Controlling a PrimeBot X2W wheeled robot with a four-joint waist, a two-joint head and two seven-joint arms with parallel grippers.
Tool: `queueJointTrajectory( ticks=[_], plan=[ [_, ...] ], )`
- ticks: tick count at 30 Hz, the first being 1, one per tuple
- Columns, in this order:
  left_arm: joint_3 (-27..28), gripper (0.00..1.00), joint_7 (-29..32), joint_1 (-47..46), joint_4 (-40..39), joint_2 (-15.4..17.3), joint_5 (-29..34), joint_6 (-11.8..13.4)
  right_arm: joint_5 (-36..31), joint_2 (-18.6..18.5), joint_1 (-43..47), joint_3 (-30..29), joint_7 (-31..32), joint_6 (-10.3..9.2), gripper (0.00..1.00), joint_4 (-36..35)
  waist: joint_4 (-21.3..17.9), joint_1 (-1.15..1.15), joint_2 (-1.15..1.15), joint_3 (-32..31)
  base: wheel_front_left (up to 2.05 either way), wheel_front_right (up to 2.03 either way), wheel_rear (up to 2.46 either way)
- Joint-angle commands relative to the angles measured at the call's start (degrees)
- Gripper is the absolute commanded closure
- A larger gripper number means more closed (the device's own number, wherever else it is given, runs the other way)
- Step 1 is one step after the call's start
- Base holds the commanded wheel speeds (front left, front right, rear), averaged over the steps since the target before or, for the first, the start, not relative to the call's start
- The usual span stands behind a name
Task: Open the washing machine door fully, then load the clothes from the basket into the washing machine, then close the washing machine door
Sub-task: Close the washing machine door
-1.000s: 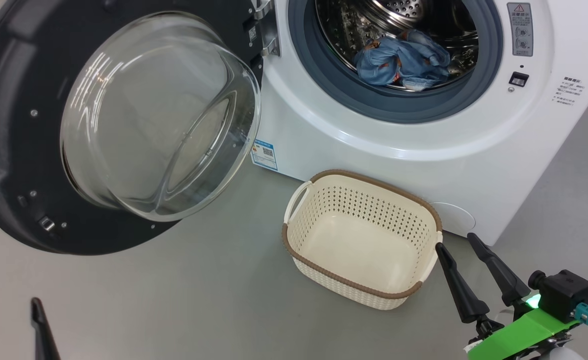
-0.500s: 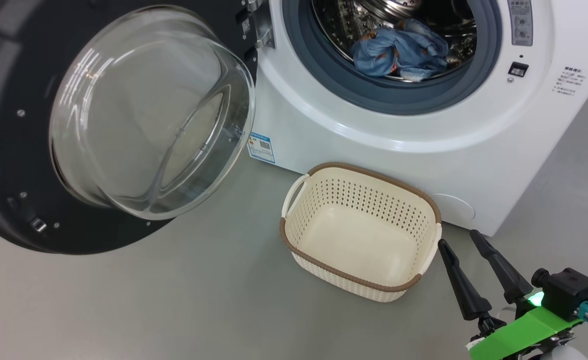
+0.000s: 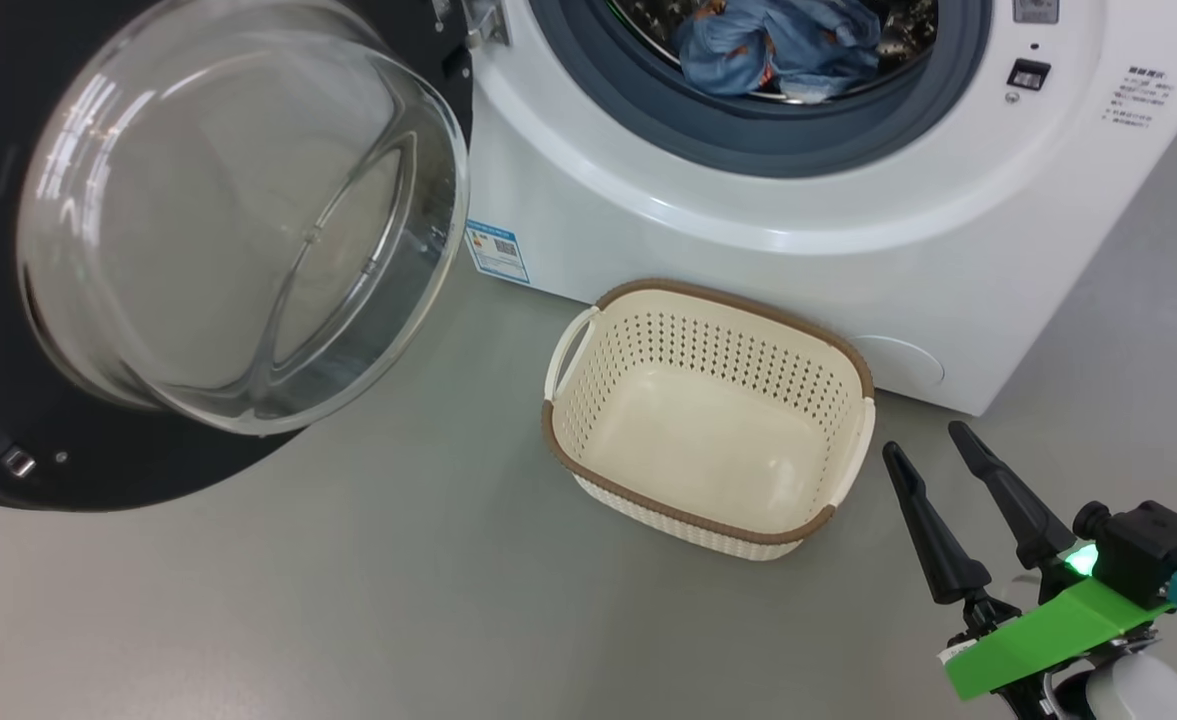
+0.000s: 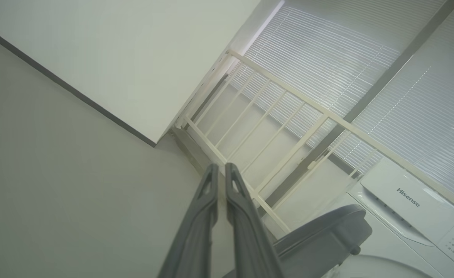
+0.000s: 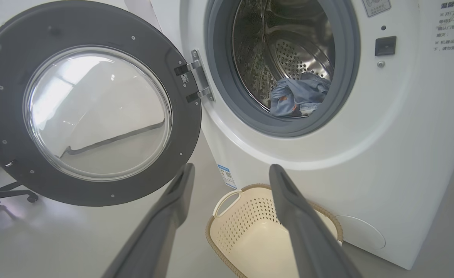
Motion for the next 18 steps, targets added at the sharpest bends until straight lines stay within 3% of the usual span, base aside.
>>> queueJointTrajectory(
  ticks=[1,8,18],
  plan=[
    [0.61,1.00,1.27,-2.56,0.37,4.52,-1.06,-0.20,0.04,-0.85,-1.70,0.89,-0.46,0.31,0.00,-1.34,-0.62,0.00,0.00,0.84,0.00,0.00,0.00],
    [-3.09,1.00,7.34,-8.19,9.92,9.07,-5.63,-0.20,-0.05,-1.32,-3.17,1.33,-0.46,0.31,0.00,-1.19,-1.36,0.00,0.00,2.54,0.00,0.00,0.00],
    [-7.16,1.00,16.12,-12.58,16.99,11.83,-11.36,-0.21,-0.22,-2.04,-4.68,1.84,-0.46,0.31,0.00,-0.82,-1.73,0.00,0.00,4.40,0.00,0.00,0.00]
  ],
)
